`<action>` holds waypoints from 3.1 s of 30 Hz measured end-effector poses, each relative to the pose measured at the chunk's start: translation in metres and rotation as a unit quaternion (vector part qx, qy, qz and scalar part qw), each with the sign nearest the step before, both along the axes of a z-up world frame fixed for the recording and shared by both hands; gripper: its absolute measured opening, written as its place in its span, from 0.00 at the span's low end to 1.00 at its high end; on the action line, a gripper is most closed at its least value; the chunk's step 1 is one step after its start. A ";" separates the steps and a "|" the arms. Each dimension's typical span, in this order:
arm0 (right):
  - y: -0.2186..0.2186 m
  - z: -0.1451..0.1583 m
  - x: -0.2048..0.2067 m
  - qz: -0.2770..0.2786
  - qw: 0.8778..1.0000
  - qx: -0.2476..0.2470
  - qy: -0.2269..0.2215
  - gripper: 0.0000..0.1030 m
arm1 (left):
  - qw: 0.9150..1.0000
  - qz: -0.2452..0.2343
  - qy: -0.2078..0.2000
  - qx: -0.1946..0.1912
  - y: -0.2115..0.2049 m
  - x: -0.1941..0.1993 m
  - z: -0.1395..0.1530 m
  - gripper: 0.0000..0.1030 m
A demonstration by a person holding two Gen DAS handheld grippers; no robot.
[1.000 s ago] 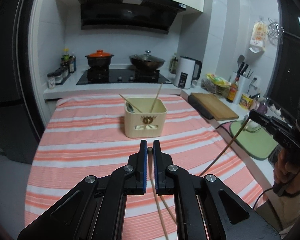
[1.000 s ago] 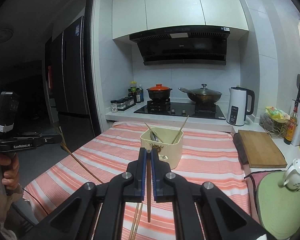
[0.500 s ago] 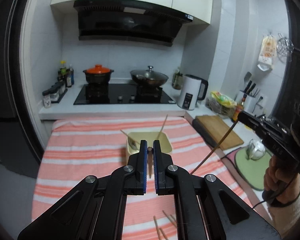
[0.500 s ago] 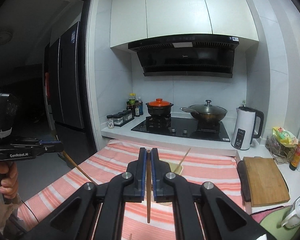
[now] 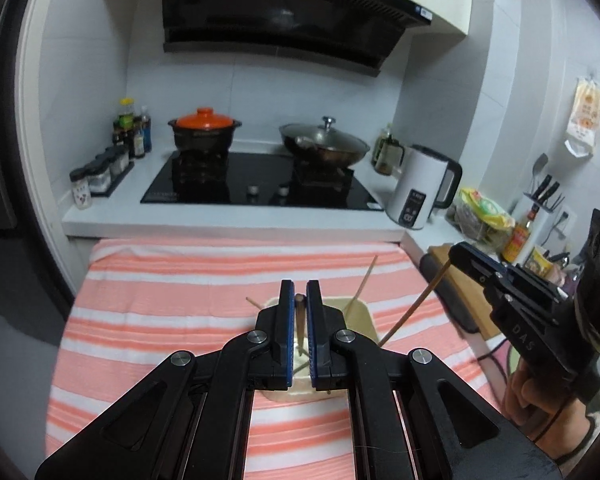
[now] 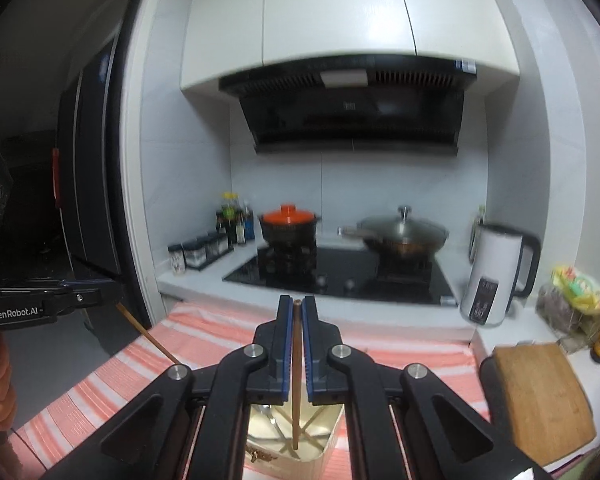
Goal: Organize utensils
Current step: 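Lower the chopsticks into the box and open both grippers, then withdraw both grippers from the box back toward the loose chopsticks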
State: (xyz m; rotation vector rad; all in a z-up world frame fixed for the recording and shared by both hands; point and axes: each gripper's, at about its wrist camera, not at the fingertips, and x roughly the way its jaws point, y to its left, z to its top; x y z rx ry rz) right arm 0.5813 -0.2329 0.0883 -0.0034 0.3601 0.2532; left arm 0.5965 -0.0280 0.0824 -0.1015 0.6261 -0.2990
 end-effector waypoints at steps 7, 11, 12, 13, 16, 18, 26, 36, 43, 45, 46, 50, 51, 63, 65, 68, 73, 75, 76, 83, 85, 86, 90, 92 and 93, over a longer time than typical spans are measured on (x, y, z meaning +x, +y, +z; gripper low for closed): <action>0.004 -0.038 0.050 0.006 0.993 0.004 0.118 0.05 | 0.996 -0.020 0.081 0.011 -0.015 0.040 -0.044 0.03; 0.000 -0.049 0.070 0.003 0.988 0.020 0.154 0.05 | 0.995 -0.025 0.101 0.003 -0.020 0.049 -0.053 0.04; -0.001 -0.052 0.076 0.006 0.986 0.026 0.162 0.08 | 0.995 -0.025 0.101 0.002 -0.020 0.049 -0.054 0.06; -0.002 -0.054 0.080 0.007 0.986 0.031 0.166 0.08 | 0.995 -0.026 0.100 0.002 -0.020 0.048 -0.054 0.10; -0.005 -0.054 0.088 0.011 0.985 0.039 0.166 0.39 | 0.996 -0.017 0.088 0.005 -0.019 0.045 -0.049 0.54; -0.007 -0.044 0.081 0.012 0.989 0.048 0.139 0.59 | 0.998 -0.012 0.063 0.010 -0.016 0.035 -0.040 0.73; -0.018 -0.004 0.001 0.008 0.998 0.015 0.060 0.67 | 0.990 0.067 -0.040 0.114 -0.001 -0.041 -0.019 1.00; -0.036 -0.059 -0.172 0.034 0.996 -0.049 0.068 0.72 | 0.987 0.072 -0.046 0.135 0.021 -0.182 -0.084 1.00; -0.035 -0.154 -0.280 0.020 0.990 -0.085 0.110 0.72 | 0.993 0.035 0.067 0.094 0.024 -0.256 -0.161 0.99; -0.034 -0.176 -0.305 0.019 0.988 -0.096 0.116 0.72 | 0.992 0.038 0.099 0.068 0.028 -0.271 -0.180 0.99; -0.033 -0.184 -0.314 0.022 0.987 -0.101 0.120 0.72 | 0.991 0.043 0.110 0.069 0.027 -0.278 -0.186 0.99; -0.026 -0.209 -0.347 0.046 0.983 -0.113 0.135 0.72 | 0.993 0.026 0.105 0.052 0.023 -0.307 -0.187 0.99; -0.024 -0.214 -0.352 0.053 0.982 -0.114 0.139 0.72 | 0.994 0.020 0.099 0.043 0.023 -0.313 -0.180 0.99; -0.003 -0.245 -0.392 0.079 0.978 -0.125 0.149 0.72 | 0.990 0.019 0.099 0.095 0.058 -0.361 -0.156 0.99; -0.004 -0.248 -0.391 0.069 0.980 -0.118 0.147 0.72 | 0.990 -0.006 0.118 0.076 0.037 -0.358 -0.191 0.99; -0.004 -0.250 -0.388 0.058 0.982 -0.104 0.146 0.70 | 0.988 -0.022 0.131 0.078 0.010 -0.355 -0.229 0.97; -0.001 -0.256 -0.385 0.059 0.980 -0.108 0.157 0.57 | 0.985 -0.021 0.134 0.103 -0.005 -0.354 -0.255 0.94; 0.000 -0.258 -0.384 0.061 0.979 -0.107 0.162 0.55 | 0.984 -0.018 0.136 0.112 -0.006 -0.355 -0.259 0.94; 0.000 -0.259 -0.383 0.061 0.979 -0.105 0.166 0.55 | 0.984 -0.019 0.137 0.115 -0.007 -0.355 -0.261 0.94; 0.005 -0.267 -0.375 0.069 0.975 -0.099 0.188 0.42 | 0.983 -0.016 0.142 0.118 -0.009 -0.354 -0.272 0.91; 0.005 -0.269 -0.374 0.070 0.974 -0.096 0.192 0.41 | 0.983 -0.012 0.141 0.119 -0.008 -0.353 -0.272 0.91; 0.006 -0.270 -0.372 0.070 0.974 -0.095 0.195 0.39 | 0.983 -0.011 0.140 0.118 -0.008 -0.353 -0.273 0.91; 0.007 -0.272 -0.368 0.074 0.972 -0.091 0.202 0.31 | 0.983 -0.006 0.135 0.121 -0.011 -0.354 -0.273 0.89; 0.008 -0.274 -0.367 0.074 0.972 -0.094 0.203 0.30 | 0.984 -0.007 0.130 0.122 -0.012 -0.355 -0.273 0.86; 0.010 -0.274 -0.367 0.073 0.972 -0.096 0.203 0.30 | 0.984 -0.008 0.128 0.123 -0.013 -0.356 -0.273 0.84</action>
